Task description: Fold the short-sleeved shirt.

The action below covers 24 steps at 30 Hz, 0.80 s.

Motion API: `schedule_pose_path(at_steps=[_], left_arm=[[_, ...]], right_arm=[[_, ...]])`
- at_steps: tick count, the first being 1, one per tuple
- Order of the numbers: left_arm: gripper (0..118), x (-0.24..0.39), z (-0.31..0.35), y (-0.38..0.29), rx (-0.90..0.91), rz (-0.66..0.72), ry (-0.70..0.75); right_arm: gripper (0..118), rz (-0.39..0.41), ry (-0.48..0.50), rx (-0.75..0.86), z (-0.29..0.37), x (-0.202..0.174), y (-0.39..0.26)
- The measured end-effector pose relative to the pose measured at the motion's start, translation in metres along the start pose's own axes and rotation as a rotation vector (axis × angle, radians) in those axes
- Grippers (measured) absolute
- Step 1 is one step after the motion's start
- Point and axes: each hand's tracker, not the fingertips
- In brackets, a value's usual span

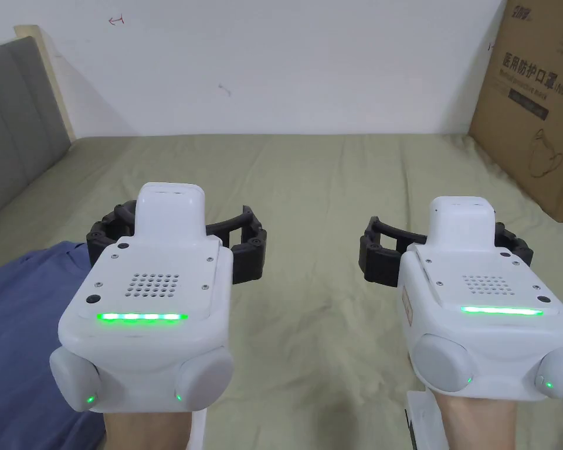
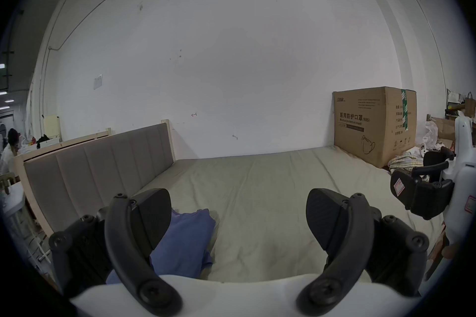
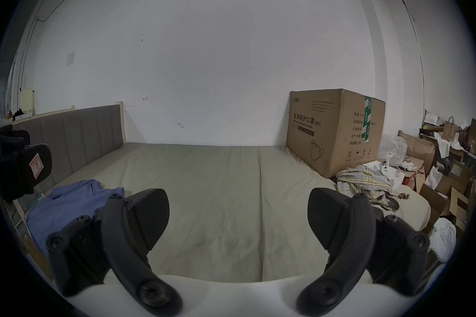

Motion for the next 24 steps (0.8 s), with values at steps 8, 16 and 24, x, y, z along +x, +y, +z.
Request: schedule_pose_path(at_steps=[8, 16, 24], left_arm=[[108, -0.0002, 0.0016, -0.0013, 0.007, 0.025, -0.028], [108, 0.0016, 0.0011, -0.0023, 0.007, 0.008, -0.030], [108, 0.0014, 0.0012, -0.0031, 0.010, -0.010, -0.017]], right_arm=[[111, -0.016, 0.011, -0.003, 0.0011, 0.0008, -0.0011], [111, 0.018, 0.000, 0.005, 0.0018, -0.0047, -0.0019], [111, 0.033, -0.034, 0.032, 0.0032, -0.0045, -0.0012]])
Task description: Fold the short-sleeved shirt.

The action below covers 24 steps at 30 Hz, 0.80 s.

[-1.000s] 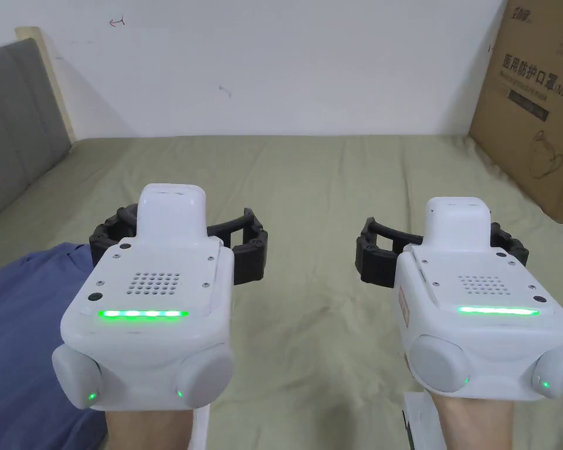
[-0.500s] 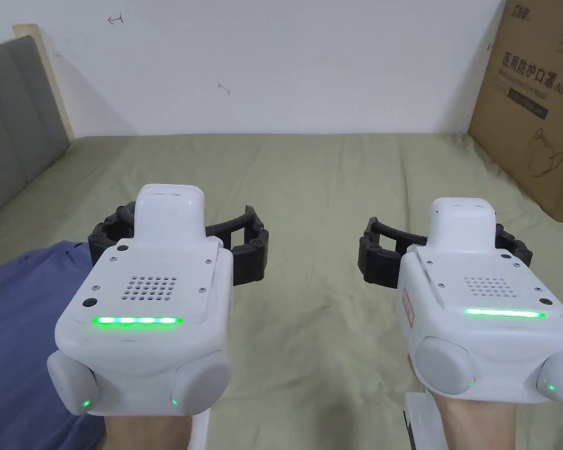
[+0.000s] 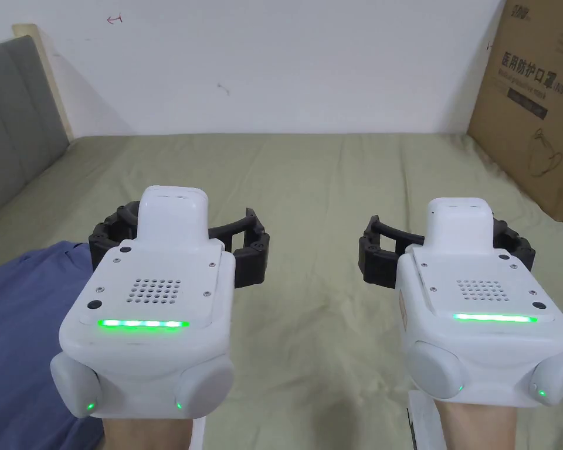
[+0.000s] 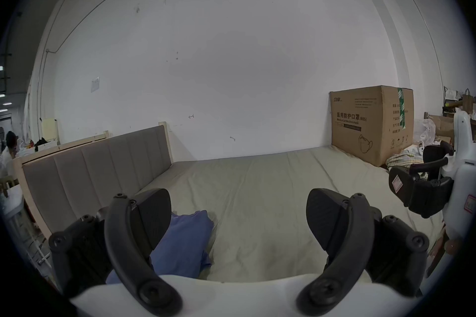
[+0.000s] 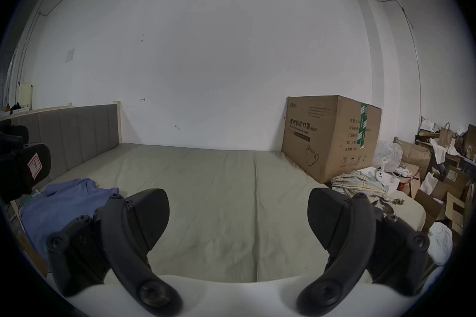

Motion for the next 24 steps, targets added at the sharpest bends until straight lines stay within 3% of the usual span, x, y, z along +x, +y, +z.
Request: schedule_pose_path(at_steps=[6, 8, 9, 11, 12, 13, 16, 17, 20, 24], left_arm=[[108, -0.0025, -0.0002, 0.0011, -0.008, 0.025, -0.008], [101, -0.0030, 0.0003, 0.0020, -0.014, 0.030, -0.016], [89, -0.0033, 0.0007, 0.0024, -0.016, 0.036, -0.026], [40, -0.0038, 0.0016, 0.0038, -0.027, 0.059, -0.032], [21, -0.0038, 0.0013, 0.0038, -0.026, 0.062, -0.029], [10, -0.0028, 0.0006, 0.0037, -0.028, 0.059, -0.016], [6, -0.0008, 0.0002, 0.0025, -0.022, 0.018, 0.012], [1, -0.0030, 0.0002, 0.0021, -0.021, 0.028, -0.014], [0, -0.0032, 0.0013, 0.0007, -0.009, 0.062, -0.023], [0, -0.0033, -0.0004, 0.0011, -0.015, 0.051, -0.024]], right_arm=[[111, -0.026, 0.028, -0.018, -0.0006, 0.0033, 0.0002], [110, -0.040, 0.044, -0.022, -0.0004, 0.0044, 0.0002], [104, -0.043, 0.049, -0.023, -0.0001, 0.0047, 0.0004], [63, -0.048, 0.046, -0.010, 0.0023, 0.0042, 0.0012], [39, -0.049, 0.042, -0.006, 0.0028, 0.0041, 0.0020], [24, -0.050, 0.034, -0.006, 0.0025, 0.0044, 0.0028], [22, -0.065, 0.073, -0.002, 0.0019, 0.0100, 0.0030], [15, -0.058, 0.071, -0.014, 0.0004, 0.0105, 0.0029], [1, -0.044, 0.054, -0.034, -0.0037, 0.0082, -0.0007], [1, -0.052, 0.062, -0.051, -0.0062, 0.0085, -0.0003]])
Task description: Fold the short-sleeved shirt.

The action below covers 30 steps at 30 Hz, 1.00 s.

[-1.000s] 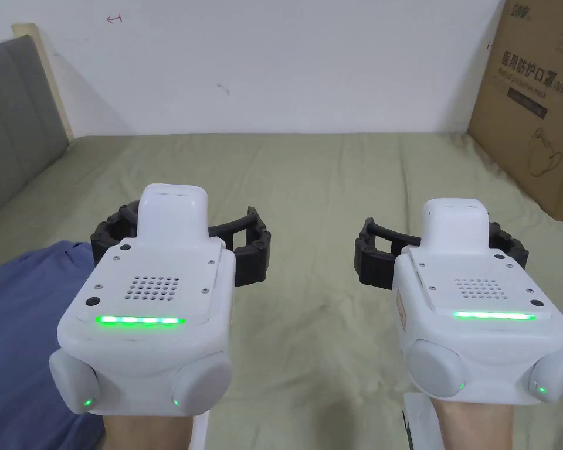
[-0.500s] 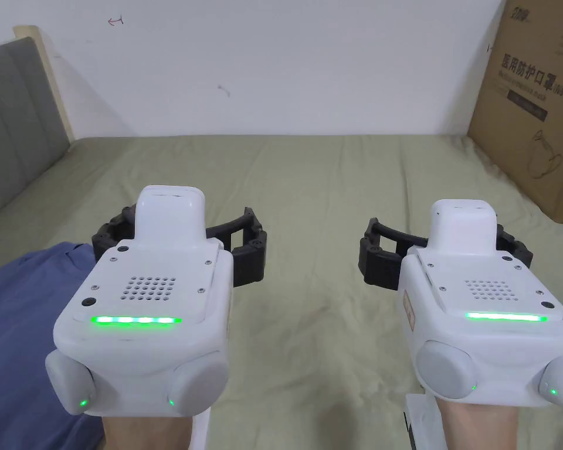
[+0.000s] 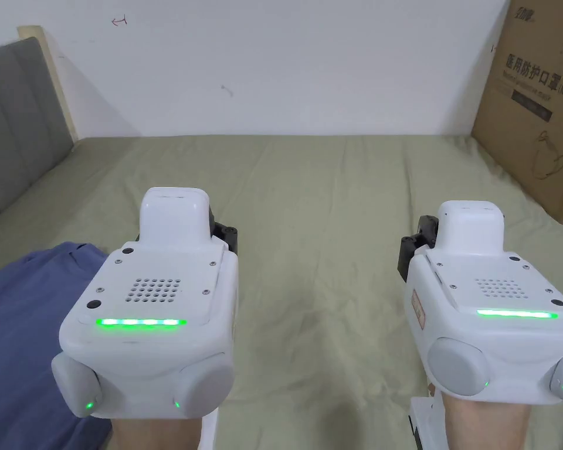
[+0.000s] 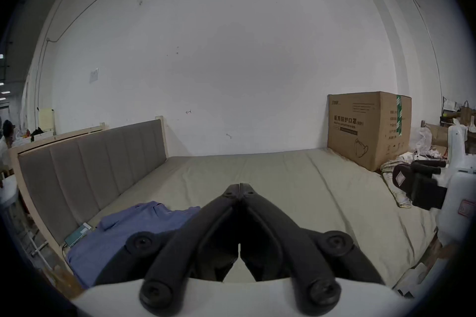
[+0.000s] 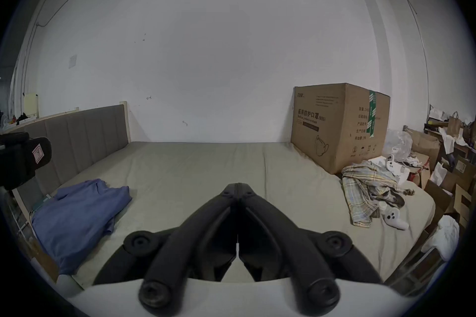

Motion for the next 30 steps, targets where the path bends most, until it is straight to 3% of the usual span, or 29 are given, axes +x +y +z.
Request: schedule_pose_path(at_steps=[8, 16, 20, 24, 30], left_arm=[[0, -0.019, -0.001, 0.003, -0.022, 0.043, 0.020], [0, -0.081, 0.019, 0.009, -0.028, 0.075, 0.196], [0, -0.118, 0.037, 0.006, -0.052, 0.057, 0.336], [0, -0.150, 0.050, 0.003, -0.084, 0.061, 0.416], [0, -0.182, 0.046, -0.018, -0.203, 0.136, 0.401]], right_arm=[[1, 0.010, 0.027, 0.002, -0.006, -0.016, 0.011], [1, 0.062, 0.248, 0.007, -0.018, -0.089, 0.022], [1, -0.005, 0.402, -0.033, -0.024, -0.130, 0.020], [1, 0.059, 0.453, -0.044, -0.021, -0.166, 0.012], [1, 0.032, 0.530, -0.105, -0.023, -0.190, 0.000]])
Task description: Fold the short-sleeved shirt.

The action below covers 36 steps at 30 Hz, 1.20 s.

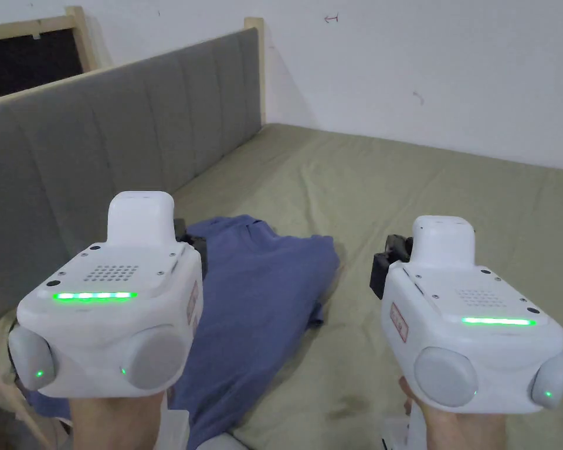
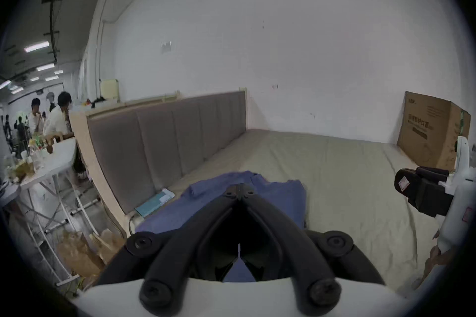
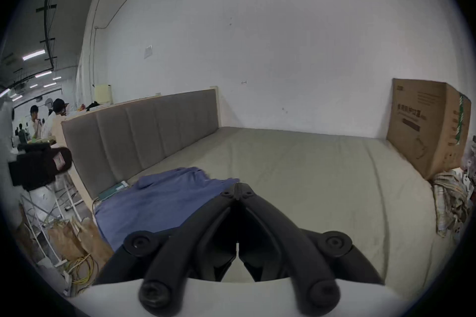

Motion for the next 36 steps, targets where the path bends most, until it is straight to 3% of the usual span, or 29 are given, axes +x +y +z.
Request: schedule_pose_path(at_steps=[3, 4, 5, 6, 7, 8, 9, 18, 22, 23, 25, 29, 30, 31, 32, 33, 34, 36], left_arm=[[1, -0.002, -0.026, -0.015, -0.113, -0.039, -0.012], [12, 0.000, -0.036, -0.022, -0.134, -0.057, -0.005], [30, 0.000, -0.047, -0.028, -0.164, -0.069, -0.002], [55, 0.001, -0.058, -0.033, -0.195, -0.061, -0.016], [94, 0.001, -0.074, -0.040, -0.233, -0.039, -0.025], [110, 0.001, -0.089, -0.047, -0.264, -0.023, -0.038], [111, 0.001, -0.101, -0.054, -0.272, -0.009, -0.057], [108, 0.016, -0.232, -0.104, -0.578, -0.004, -0.082], [94, 0.034, -0.274, -0.125, -0.713, -0.095, -0.103], [82, 0.037, -0.286, -0.135, -0.785, -0.090, -0.126], [85, 0.036, -0.278, -0.130, -0.699, -0.112, -0.110], [76, 0.025, -0.277, -0.125, -0.721, -0.061, -0.127], [71, 0.026, -0.277, -0.122, -0.725, -0.061, -0.126], [55, 0.026, -0.276, -0.119, -0.722, -0.058, -0.121], [36, 0.024, -0.276, -0.116, -0.699, -0.044, -0.095], [9, 0.022, -0.276, -0.115, -0.682, -0.031, -0.056], [0, 0.021, -0.278, -0.118, -0.692, -0.051, 0.021], [0, 0.019, -0.284, -0.124, -0.712, -0.027, -0.036]], right_arm=[[1, -0.004, 0.009, -0.028, -0.009, 0.001, -0.006], [1, -0.004, 0.010, -0.039, -0.013, 0.003, -0.008], [1, -0.004, 0.007, -0.057, -0.017, 0.004, -0.011], [1, -0.007, 0.004, -0.069, -0.019, 0.006, -0.014], [1, -0.012, 0.000, -0.085, -0.023, 0.008, -0.017], [1, -0.015, -0.003, -0.094, -0.025, 0.010, -0.019], [1, -0.017, -0.005, -0.104, -0.028, 0.012, -0.022], [1, 0.005, -0.016, -0.224, -0.069, 0.023, -0.051], [1, -0.010, 0.033, -0.253, -0.083, 0.027, -0.062], [1, 0.004, 0.036, -0.264, -0.086, 0.026, -0.064], [1, 0.021, 0.040, -0.281, -0.092, 0.025, -0.067], [1, -0.020, 0.063, -0.298, -0.100, 0.027, -0.073], [1, -0.032, 0.067, -0.304, -0.100, 0.027, -0.073], [1, -0.039, 0.074, -0.308, -0.100, 0.027, -0.074], [1, -0.036, 0.075, -0.310, -0.098, 0.027, -0.075], [1, -0.029, 0.075, -0.315, -0.096, 0.026, -0.075], [1, -0.017, 0.072, -0.316, -0.094, 0.026, -0.076], [1, -0.010, 0.069, -0.318, -0.091, 0.027, -0.075]])
